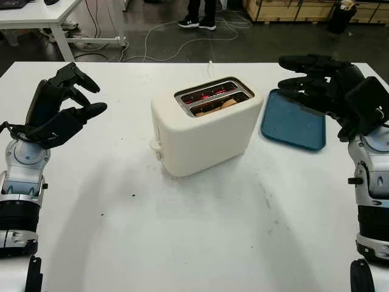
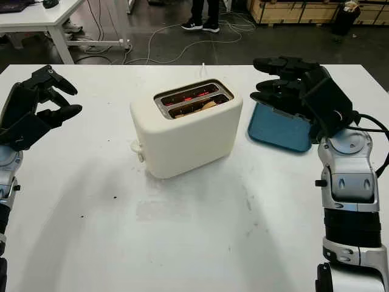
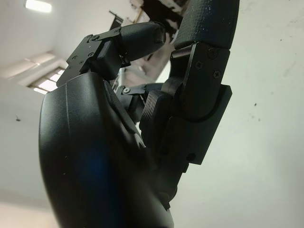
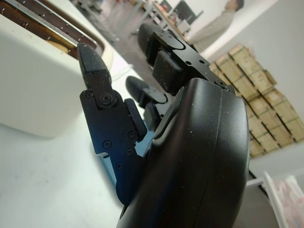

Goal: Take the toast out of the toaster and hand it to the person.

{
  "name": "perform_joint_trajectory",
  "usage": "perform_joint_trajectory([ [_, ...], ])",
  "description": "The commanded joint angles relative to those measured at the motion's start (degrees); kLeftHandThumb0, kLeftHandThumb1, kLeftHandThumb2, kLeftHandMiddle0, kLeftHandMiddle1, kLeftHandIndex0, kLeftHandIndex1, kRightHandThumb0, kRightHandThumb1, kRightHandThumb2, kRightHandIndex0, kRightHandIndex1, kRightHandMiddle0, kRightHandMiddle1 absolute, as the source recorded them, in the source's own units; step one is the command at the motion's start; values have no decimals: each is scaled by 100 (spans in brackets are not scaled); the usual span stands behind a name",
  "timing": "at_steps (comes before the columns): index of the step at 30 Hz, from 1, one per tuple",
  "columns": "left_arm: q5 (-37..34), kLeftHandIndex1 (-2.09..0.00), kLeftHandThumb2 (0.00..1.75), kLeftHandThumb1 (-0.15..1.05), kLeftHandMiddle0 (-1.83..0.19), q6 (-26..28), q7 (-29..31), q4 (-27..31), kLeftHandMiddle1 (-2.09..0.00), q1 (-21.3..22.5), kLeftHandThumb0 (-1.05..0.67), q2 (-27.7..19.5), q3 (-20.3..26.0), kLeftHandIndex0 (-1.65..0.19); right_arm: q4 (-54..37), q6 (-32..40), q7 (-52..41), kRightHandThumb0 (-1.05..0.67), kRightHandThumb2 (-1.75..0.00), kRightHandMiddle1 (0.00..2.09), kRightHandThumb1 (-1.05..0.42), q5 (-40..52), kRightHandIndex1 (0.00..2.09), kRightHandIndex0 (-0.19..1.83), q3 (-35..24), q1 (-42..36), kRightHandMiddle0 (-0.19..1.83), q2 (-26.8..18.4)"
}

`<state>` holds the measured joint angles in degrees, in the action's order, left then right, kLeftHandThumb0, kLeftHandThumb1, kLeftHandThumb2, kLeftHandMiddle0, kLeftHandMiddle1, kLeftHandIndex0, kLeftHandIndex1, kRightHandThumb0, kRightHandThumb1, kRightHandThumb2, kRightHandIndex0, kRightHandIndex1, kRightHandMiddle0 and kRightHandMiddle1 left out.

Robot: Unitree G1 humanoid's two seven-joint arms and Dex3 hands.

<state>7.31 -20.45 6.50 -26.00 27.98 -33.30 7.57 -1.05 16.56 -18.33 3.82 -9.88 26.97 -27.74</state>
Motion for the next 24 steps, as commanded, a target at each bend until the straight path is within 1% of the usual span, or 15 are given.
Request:
perform_joint_trajectory([
  [1,11,-156,19,92,-47,-10,5,8,-157,9,-105,28,-9,-35,-22,-7,5,-42,0,0,-77,39,64,53,-49,52,77,-43],
  [6,-20,-156,18,92,-48,44,28,43,-157,5,-105,34,0,-36,-6,-67,-2,-40,0,0,-77,25,64,53,-38,58,77,-47],
  [12,-38,-155,17,92,-48,-39,36,-12,-156,18,-105,37,2,-36,4,-62,-15,-44,0,0,-77,22,64,53,-39,56,76,-65],
  [24,-40,-154,18,92,-48,-63,47,-38,-156,17,-105,33,14,-36,22,-99,-30,-42,0,0,-77,25,66,53,-42,53,77,-60],
])
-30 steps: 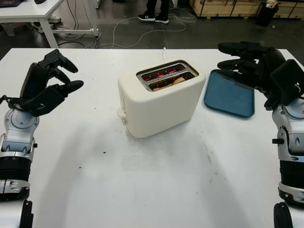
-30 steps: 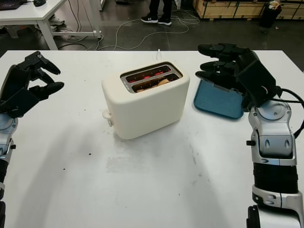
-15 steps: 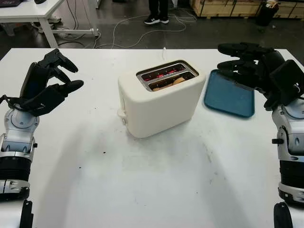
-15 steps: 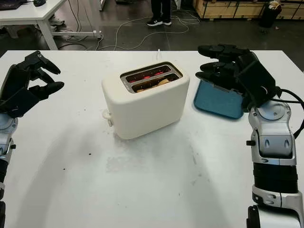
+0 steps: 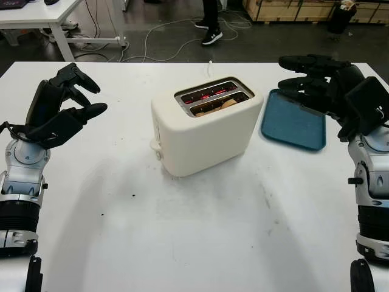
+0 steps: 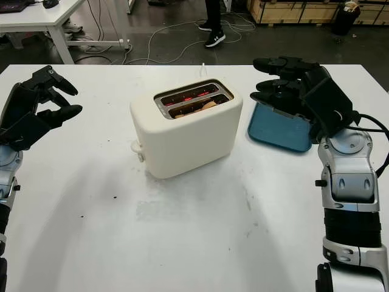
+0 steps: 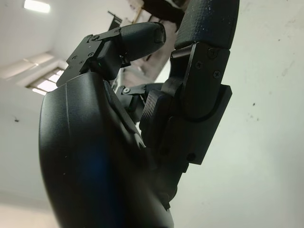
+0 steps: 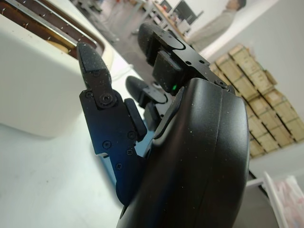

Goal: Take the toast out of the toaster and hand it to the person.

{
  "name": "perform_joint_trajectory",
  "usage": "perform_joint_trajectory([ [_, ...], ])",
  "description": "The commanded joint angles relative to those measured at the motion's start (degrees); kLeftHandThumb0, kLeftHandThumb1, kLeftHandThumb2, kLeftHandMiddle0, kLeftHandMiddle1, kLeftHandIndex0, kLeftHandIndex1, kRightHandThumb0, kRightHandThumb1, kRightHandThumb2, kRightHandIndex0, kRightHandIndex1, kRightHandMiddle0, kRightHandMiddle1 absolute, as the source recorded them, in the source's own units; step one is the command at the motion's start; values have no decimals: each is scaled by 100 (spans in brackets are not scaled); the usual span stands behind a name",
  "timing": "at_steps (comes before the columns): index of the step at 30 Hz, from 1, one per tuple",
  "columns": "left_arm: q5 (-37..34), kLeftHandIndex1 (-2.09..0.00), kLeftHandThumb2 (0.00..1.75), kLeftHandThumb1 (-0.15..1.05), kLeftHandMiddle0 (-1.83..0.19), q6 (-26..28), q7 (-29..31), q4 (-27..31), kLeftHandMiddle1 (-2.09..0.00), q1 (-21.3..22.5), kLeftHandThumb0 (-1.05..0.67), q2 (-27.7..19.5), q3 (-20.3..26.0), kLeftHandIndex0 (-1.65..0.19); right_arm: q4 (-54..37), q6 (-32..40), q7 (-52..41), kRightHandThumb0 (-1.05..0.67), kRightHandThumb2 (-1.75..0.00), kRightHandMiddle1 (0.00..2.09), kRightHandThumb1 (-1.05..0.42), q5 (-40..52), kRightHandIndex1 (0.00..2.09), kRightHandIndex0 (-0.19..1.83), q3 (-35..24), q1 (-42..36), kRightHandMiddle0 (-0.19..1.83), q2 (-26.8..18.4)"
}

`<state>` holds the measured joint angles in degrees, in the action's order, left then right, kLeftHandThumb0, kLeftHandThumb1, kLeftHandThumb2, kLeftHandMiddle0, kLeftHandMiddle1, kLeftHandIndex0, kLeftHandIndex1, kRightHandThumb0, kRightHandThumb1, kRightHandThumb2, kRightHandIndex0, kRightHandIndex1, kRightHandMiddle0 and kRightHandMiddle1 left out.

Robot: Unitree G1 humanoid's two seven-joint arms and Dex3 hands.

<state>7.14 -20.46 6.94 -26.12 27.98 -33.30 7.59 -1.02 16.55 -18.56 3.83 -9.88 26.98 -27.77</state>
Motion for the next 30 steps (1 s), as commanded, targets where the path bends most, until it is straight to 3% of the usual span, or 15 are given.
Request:
perform_joint_trajectory([
  [1,-8,-154,18,92,-48,-58,-11,-26,-156,18,-105,31,9,-36,14,-77,5,-42,0,0,-77,16,66,53,-39,56,77,-54],
  [30,-15,-154,17,92,-50,7,35,16,-155,10,-105,29,2,-38,-7,-48,12,-44,0,0,-77,-3,66,53,-25,61,77,-62],
])
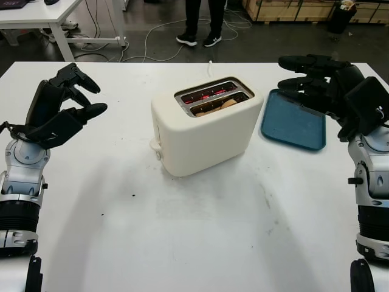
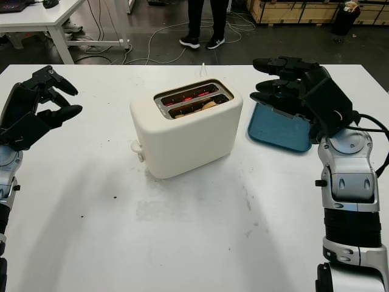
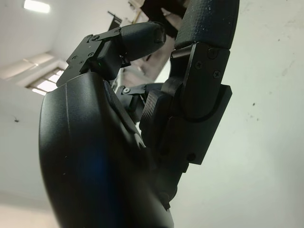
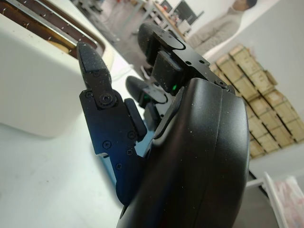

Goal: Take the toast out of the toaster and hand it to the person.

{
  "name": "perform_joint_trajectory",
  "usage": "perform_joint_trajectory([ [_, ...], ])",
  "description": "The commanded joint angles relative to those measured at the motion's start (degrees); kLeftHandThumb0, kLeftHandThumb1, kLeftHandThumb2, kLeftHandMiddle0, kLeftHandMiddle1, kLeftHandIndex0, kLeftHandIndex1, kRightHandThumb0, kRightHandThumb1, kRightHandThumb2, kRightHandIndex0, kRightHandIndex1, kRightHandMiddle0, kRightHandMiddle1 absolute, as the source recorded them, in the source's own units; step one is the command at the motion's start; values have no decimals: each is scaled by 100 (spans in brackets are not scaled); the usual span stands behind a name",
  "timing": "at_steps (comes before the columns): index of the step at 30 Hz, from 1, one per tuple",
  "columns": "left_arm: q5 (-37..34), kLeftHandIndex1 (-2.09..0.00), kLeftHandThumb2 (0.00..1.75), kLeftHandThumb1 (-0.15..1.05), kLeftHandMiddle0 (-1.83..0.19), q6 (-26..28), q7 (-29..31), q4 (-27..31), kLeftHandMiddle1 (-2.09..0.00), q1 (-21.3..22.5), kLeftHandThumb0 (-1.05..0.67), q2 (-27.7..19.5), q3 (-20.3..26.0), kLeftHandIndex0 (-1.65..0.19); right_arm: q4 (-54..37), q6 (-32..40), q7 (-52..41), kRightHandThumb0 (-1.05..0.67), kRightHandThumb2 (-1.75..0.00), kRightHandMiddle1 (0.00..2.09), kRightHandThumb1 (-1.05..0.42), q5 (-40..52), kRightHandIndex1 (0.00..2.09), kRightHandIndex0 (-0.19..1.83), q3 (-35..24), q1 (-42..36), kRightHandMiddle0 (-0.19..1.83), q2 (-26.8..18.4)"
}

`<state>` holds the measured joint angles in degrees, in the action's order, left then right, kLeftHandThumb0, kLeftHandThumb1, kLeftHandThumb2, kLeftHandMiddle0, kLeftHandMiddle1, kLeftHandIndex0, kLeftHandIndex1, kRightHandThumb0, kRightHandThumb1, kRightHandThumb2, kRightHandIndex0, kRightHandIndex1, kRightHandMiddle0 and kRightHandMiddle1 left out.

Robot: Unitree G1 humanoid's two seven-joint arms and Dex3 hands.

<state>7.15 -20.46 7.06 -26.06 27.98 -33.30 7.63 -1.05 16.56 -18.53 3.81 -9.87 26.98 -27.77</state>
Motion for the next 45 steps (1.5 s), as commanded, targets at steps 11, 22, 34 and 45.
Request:
perform_joint_trajectory([
  [11,-31,-153,16,92,-50,6,33,-4,-154,19,-105,35,3,-38,30,-105,-23,-42,0,0,-78,35,66,52,-42,66,76,-56],
  [22,-10,-154,16,92,-49,-11,20,-8,-155,12,-105,37,4,-38,-14,-19,9,-42,0,0,-77,31,66,52,-46,59,77,-45],
  [34,-45,-153,17,92,-50,-23,37,1,-154,5,-105,40,22,-38,52,-151,-45,-40,0,0,-78,60,68,51,-49,69,76,-44],
  [45,-25,-153,17,92,-49,-25,23,9,-155,4,-105,35,7,-37,-82,77,46,-41,0,0,-78,-8,68,51,-24,58,76,-52],
])
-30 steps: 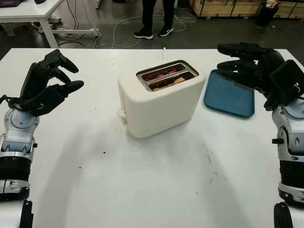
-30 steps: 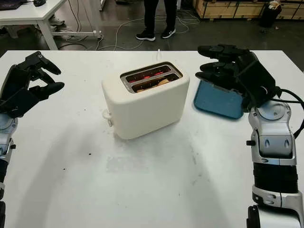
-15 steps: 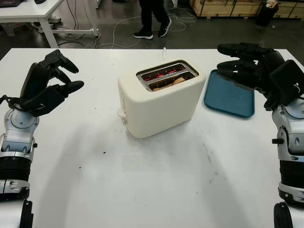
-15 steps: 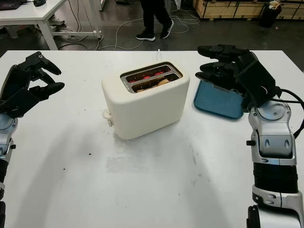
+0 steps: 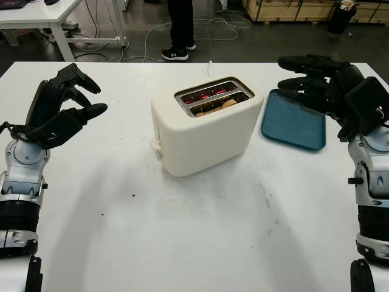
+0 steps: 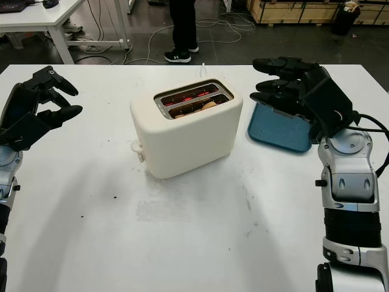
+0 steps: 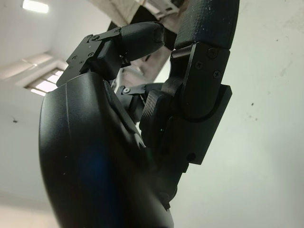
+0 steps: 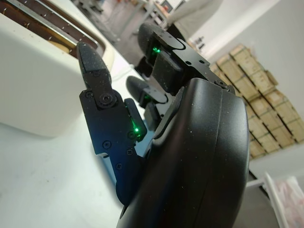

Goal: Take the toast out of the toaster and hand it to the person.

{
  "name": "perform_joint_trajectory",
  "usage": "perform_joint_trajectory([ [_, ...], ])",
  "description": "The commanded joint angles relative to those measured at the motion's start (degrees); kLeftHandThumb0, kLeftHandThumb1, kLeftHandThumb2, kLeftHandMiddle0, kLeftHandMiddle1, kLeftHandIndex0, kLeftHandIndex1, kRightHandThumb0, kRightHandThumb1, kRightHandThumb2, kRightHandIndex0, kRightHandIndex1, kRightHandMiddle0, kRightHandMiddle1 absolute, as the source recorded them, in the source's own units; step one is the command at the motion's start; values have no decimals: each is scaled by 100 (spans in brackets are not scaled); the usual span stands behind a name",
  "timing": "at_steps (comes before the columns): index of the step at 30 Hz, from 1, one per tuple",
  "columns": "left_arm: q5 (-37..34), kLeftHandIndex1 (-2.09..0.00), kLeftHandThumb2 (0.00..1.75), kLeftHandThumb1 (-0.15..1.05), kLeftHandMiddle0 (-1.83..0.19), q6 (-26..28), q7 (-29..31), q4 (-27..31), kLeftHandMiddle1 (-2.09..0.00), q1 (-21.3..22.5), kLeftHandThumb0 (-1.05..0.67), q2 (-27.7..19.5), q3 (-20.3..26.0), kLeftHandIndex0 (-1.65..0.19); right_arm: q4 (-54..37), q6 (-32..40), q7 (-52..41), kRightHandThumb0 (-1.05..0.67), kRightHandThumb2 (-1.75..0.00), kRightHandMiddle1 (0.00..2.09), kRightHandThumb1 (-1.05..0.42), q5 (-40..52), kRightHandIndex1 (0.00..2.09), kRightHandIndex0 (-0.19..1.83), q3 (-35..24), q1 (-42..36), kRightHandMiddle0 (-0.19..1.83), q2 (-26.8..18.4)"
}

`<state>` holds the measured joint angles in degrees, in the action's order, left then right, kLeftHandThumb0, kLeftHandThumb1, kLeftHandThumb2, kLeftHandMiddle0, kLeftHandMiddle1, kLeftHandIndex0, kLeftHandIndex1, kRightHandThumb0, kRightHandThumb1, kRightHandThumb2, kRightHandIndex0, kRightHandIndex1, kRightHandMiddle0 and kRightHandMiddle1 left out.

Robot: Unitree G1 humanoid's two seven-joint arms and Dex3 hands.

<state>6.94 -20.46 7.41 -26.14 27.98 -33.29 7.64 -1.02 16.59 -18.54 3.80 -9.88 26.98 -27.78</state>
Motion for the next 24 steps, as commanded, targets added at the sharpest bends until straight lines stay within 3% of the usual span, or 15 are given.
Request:
perform_joint_trajectory([
  [1,20,-153,16,92,-49,-47,-26,7,-155,4,-105,25,-1,-37,-94,89,42,-42,0,0,-78,1,68,51,-26,57,76,-52],
  [24,-58,-153,16,92,-49,9,73,-5,-154,51,-105,21,13,-37,41,-114,-46,-37,0,0,-78,31,69,52,-25,114,77,-57],
])
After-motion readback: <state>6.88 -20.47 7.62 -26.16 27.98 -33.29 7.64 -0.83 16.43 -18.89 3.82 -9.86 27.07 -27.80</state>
